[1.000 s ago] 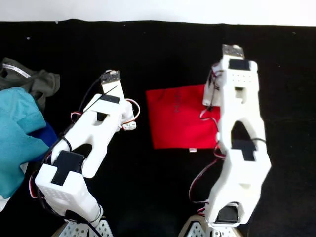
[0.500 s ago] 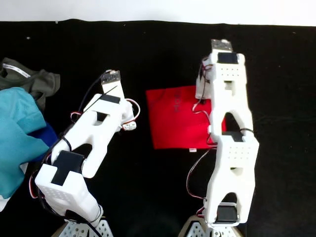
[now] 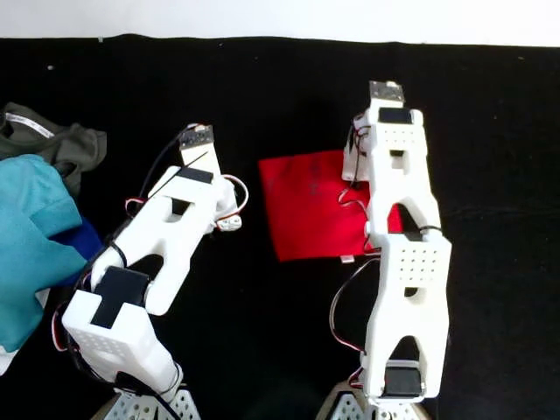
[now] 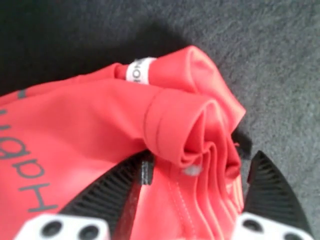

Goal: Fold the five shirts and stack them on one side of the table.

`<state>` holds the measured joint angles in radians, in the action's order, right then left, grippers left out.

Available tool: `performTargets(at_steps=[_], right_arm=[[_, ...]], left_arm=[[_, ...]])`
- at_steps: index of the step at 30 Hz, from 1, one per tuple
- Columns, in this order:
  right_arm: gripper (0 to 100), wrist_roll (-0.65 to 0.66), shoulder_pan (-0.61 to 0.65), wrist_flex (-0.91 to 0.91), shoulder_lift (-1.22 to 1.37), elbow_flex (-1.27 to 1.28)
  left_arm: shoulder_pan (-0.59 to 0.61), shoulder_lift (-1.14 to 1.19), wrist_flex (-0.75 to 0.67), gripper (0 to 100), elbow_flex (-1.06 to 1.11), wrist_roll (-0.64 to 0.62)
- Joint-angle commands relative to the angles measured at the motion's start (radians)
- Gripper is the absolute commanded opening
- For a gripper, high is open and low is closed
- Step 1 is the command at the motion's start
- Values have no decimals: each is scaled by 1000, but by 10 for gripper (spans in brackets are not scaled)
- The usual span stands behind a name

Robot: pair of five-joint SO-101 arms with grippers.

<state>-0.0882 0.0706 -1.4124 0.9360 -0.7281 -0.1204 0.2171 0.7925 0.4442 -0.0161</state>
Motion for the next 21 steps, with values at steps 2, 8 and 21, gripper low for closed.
performTargets(at_steps=[2, 8, 21], right_arm=[[174, 12, -15, 42, 38, -28], [12, 173, -31, 50, 35, -30], [6, 358, -441, 166, 45, -378]], left_arm=[[7, 5, -8, 8, -27, 0], [7, 5, -8, 8, -27, 0], [7, 7, -8, 8, -28, 0]])
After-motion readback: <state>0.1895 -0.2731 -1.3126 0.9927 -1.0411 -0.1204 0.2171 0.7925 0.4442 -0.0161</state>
